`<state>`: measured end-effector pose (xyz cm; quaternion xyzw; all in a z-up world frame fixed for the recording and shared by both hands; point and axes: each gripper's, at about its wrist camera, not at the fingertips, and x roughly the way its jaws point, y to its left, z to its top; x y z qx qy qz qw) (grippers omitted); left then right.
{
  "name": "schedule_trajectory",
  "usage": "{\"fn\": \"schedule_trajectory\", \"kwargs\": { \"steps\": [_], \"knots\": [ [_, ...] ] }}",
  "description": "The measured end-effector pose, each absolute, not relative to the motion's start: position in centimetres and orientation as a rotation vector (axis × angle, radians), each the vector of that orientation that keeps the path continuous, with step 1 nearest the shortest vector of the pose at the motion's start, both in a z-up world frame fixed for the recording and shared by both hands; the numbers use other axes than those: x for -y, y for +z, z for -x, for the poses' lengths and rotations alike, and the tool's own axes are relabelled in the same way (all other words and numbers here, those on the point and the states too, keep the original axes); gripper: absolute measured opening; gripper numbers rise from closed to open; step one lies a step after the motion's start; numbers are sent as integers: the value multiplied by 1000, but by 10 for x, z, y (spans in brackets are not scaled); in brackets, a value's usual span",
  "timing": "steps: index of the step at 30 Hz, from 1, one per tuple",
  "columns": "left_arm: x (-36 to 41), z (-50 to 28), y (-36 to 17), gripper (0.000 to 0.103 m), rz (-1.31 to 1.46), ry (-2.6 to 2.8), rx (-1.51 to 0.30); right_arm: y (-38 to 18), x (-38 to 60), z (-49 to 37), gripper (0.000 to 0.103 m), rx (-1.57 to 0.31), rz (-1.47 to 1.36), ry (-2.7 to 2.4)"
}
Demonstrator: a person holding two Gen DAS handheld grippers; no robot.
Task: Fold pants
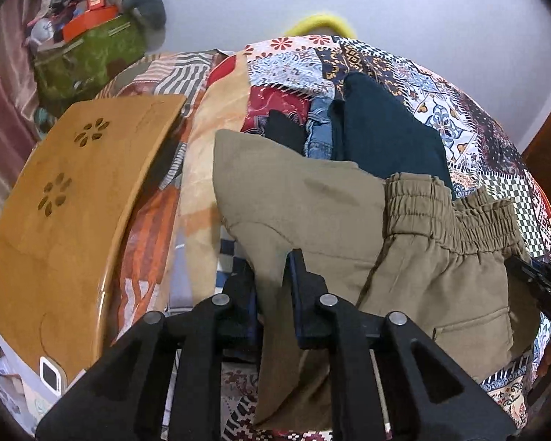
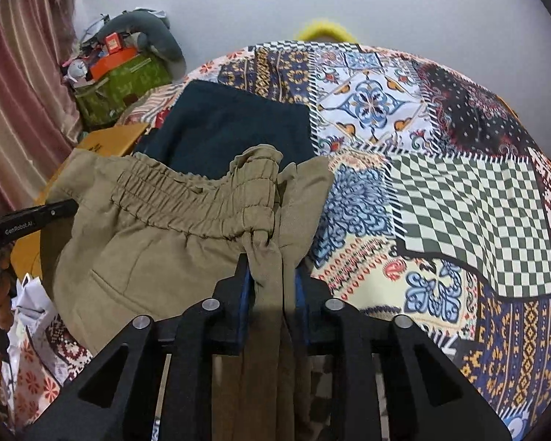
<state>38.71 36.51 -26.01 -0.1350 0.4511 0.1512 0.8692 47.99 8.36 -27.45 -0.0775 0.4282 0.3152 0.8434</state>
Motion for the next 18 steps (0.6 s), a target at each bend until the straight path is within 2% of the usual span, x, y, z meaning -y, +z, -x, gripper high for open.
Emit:
{"fn": "schedule_trajectory", "kwargs": {
  "steps": [7,16,18],
  "knots": [
    [-347,-356,-225,30,224,305,-934,-246,-60,-464,24,-882,149,666],
    [-276,-267,-101,32,154,183,-713,-143,-10,-386,24,-659,47,753],
    [-258,-241,-74,35,141,143,-651,-116,2,-356,24,-584,35,779]
  ]
}}
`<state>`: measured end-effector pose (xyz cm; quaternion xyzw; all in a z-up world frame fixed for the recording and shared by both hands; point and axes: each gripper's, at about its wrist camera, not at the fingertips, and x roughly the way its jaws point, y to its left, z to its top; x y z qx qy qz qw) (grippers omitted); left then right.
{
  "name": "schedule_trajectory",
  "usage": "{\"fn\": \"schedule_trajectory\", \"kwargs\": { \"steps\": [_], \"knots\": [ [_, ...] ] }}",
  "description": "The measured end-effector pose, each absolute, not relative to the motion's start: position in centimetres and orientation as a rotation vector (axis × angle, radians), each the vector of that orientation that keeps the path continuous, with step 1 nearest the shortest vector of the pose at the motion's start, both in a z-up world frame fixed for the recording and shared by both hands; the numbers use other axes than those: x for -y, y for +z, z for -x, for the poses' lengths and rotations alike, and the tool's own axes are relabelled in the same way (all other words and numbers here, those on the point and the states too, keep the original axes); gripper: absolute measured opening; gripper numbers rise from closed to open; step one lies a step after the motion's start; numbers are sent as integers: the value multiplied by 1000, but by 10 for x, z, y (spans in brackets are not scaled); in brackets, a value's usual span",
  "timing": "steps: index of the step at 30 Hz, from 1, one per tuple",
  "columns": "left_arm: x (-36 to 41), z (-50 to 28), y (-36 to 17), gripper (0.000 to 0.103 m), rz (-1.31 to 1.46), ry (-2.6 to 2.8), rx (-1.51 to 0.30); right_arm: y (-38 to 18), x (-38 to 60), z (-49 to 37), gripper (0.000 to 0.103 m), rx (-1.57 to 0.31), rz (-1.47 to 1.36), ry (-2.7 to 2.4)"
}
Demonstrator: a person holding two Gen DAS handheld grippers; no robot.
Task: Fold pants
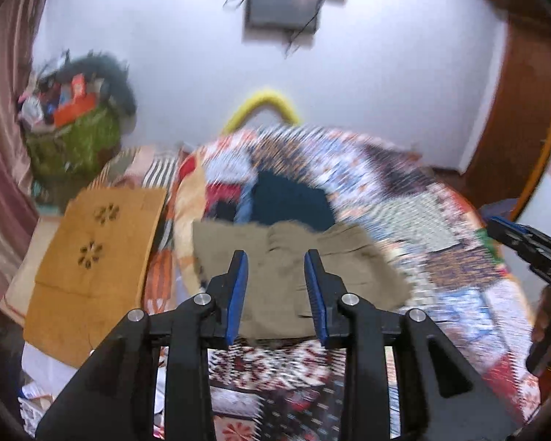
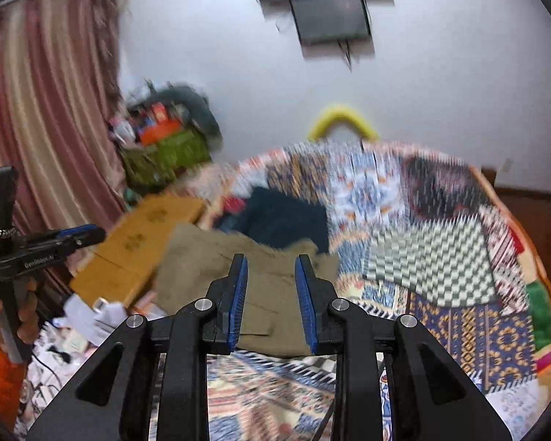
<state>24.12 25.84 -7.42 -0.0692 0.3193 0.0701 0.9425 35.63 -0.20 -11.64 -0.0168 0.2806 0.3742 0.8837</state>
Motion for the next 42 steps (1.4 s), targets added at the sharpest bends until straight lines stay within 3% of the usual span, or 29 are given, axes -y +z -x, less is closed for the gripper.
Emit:
{"fn": "schedule_trajectory", "kwargs": {
  "steps": [6,12,14,16,18,20,22,24,25,42],
  "knots": [
    [-202,-158,-12,41,58,115,-467,-55,31,-267,24,-386,43,836],
    [-156,-81,12,44,23,119,-330,-30,54,-191,28,-232,34,851],
    [-145,-60,14,50,24,126,-302,-27,59,-168,47,-197,26,846],
    [-138,-43,14,62,23,142,-279,-28,64,-153,57,-170,22,839],
    [-132,-29,15,69,17,160,-259,-29,66,-142,66,-159,20,827],
    [-128,-20,14,80,10,178,-244,-32,68,-136,82,-155,13,811],
    [-125,-12,13,94,16,179,-233,-34,70,-134,88,-151,1,793],
    [-125,-10,13,99,19,179,-233,-35,69,-132,93,-152,-2,775],
    [-124,-9,13,101,18,185,-231,-36,69,-132,101,-154,1,763],
    [-127,-10,5,103,48,188,-242,-47,76,-128,103,-178,0,731]
  ]
}}
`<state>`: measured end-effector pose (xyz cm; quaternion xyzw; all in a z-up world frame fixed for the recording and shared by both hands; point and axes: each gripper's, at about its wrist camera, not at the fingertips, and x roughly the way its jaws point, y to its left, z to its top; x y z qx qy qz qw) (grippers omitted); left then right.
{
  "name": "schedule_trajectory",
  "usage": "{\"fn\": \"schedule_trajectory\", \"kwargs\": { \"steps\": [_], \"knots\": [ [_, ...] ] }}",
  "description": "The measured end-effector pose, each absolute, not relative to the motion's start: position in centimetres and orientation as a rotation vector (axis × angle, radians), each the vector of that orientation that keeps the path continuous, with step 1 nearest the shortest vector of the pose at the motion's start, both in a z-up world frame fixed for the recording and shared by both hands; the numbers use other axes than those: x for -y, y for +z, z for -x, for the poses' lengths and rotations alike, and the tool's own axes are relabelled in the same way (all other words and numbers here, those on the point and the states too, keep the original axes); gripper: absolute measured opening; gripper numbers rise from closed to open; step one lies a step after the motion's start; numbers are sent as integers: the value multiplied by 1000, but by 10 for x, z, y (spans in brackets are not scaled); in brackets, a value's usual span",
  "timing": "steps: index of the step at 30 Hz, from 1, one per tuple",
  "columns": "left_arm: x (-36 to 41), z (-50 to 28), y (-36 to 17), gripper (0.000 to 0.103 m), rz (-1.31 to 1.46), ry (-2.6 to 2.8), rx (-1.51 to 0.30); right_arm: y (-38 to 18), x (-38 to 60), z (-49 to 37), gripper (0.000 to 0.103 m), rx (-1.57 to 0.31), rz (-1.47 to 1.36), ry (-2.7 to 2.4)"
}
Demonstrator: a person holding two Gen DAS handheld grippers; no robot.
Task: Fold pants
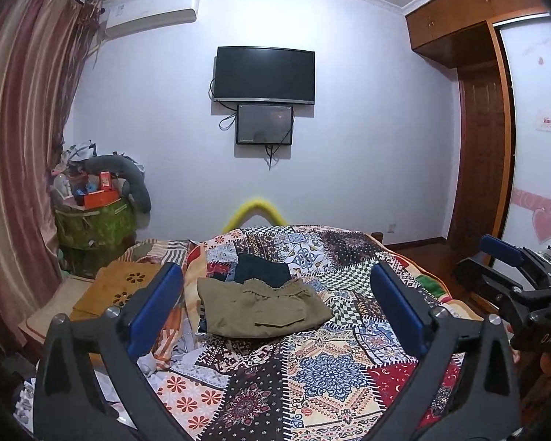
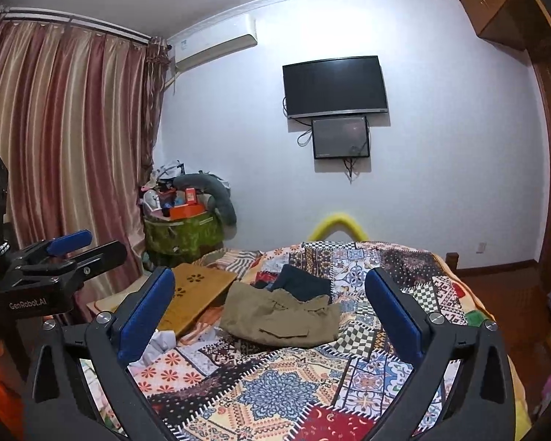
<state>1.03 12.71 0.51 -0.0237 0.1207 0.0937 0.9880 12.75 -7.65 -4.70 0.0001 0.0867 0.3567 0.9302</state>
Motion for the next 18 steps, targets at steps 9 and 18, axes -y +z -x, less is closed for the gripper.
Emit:
{"fn": "schedule_trajectory", "kwargs": {
  "steps": [9,18],
  "knots": [
    [-126,-14,0,103,47,189,-256,-51,77,-130,103,-204,-5,721],
    [-127,-19,-5,103,49,178,-275,-54,79,-129,103,-225,-6,717]
  ]
}}
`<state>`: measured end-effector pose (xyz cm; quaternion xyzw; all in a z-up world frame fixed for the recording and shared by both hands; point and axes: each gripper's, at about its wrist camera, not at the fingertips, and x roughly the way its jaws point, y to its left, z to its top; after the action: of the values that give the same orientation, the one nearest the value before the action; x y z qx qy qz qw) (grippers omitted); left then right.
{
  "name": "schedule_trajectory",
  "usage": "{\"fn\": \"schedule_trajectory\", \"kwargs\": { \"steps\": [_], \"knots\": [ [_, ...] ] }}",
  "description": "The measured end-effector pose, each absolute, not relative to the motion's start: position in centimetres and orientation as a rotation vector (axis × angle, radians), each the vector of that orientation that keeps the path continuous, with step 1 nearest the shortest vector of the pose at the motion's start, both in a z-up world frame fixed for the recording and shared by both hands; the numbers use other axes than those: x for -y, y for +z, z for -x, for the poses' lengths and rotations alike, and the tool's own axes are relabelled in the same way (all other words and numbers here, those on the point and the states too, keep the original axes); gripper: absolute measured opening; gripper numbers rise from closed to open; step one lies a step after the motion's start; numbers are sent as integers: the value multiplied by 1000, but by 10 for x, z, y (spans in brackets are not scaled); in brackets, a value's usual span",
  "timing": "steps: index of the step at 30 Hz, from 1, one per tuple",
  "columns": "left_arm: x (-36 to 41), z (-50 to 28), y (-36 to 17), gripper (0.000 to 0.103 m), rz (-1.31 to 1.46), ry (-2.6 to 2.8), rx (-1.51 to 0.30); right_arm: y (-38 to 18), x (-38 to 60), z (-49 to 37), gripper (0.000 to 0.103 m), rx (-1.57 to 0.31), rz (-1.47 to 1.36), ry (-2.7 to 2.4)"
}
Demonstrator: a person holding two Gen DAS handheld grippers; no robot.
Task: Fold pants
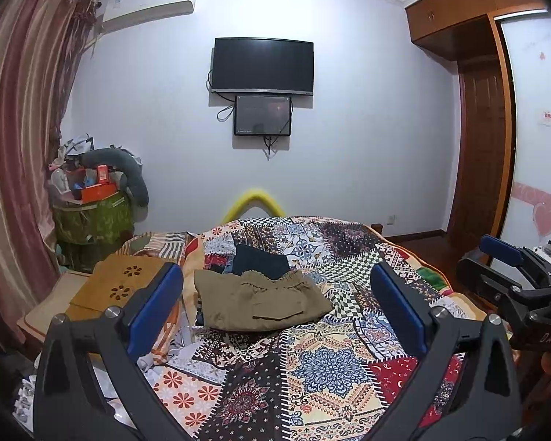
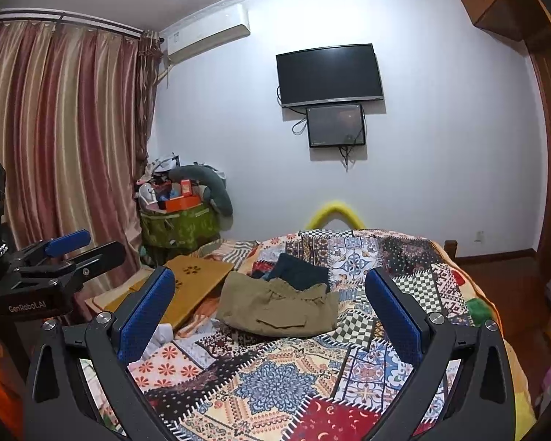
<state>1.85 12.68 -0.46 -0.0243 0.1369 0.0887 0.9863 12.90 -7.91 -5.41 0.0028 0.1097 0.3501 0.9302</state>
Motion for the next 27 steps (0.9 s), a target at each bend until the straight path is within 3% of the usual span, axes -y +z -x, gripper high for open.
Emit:
{"fn": "schedule_trajectory", "kwargs": {
  "steps": [27],
  "knots": [
    [-128,-21,-7,103,51,173,-280,-52,84,-130,103,-236,-12,707]
  ]
}}
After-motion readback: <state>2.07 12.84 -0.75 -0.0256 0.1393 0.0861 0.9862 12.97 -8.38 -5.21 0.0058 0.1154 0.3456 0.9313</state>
